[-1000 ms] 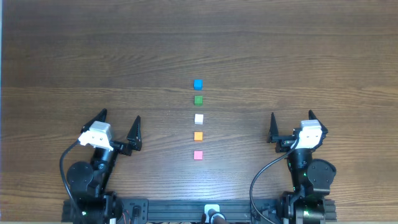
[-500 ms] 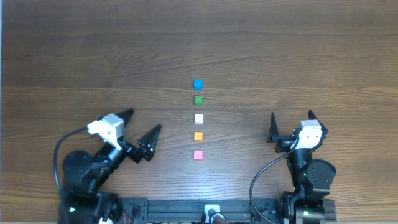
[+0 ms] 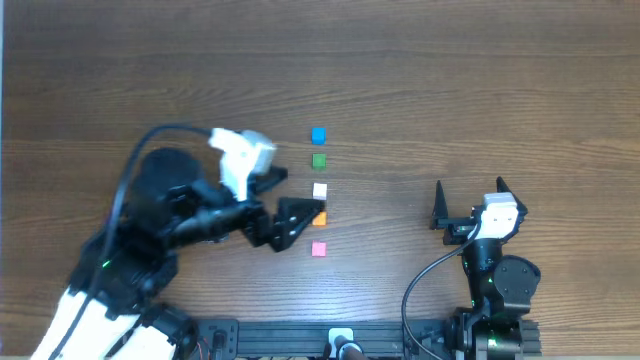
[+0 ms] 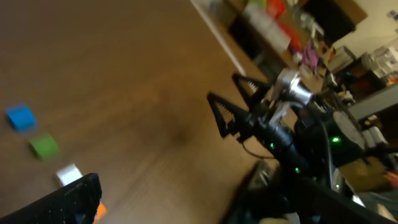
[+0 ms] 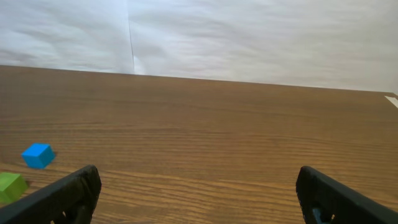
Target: Stack Cubes
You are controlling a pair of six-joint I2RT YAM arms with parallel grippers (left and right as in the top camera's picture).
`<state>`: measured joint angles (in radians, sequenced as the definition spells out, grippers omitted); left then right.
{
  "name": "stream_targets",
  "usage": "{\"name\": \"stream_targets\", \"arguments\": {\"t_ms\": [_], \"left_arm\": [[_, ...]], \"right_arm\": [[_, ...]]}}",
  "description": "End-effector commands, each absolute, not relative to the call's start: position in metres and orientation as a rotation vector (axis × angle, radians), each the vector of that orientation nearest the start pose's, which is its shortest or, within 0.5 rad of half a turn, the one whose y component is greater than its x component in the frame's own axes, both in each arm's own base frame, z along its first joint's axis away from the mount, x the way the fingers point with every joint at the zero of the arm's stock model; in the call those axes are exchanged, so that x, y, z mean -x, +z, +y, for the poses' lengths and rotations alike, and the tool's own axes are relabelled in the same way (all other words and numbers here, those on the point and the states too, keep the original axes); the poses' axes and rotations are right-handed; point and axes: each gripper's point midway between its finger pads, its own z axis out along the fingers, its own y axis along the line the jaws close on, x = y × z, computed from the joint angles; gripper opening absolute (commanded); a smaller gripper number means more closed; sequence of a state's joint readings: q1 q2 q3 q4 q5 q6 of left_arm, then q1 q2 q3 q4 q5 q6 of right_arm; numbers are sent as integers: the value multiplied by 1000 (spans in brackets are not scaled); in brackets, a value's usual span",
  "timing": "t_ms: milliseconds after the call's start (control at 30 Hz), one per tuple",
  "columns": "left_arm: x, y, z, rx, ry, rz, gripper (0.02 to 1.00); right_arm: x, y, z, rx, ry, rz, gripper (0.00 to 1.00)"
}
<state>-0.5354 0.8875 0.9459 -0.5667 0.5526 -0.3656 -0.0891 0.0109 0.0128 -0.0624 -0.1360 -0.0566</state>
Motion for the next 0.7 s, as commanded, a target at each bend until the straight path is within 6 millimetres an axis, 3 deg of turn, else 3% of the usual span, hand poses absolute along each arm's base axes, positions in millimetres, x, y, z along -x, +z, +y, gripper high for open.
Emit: {"name": "stream_targets", "arguments": {"t_ms": [33, 233, 467, 700], "left_arm": [[-205, 234, -239, -272, -1002, 2426, 996], [-181, 150, -249, 96, -714, 2792, 996], [-154, 81, -251, 227, -375, 2993, 980], [-158, 47, -244, 248, -174, 3007, 906]], "right_arm": [[-246, 159, 2, 83, -2, 1631, 993], [-246, 159, 2, 83, -2, 1631, 991], [-246, 159, 2, 83, -2, 1631, 993], [-246, 159, 2, 83, -2, 1631, 993]]}}
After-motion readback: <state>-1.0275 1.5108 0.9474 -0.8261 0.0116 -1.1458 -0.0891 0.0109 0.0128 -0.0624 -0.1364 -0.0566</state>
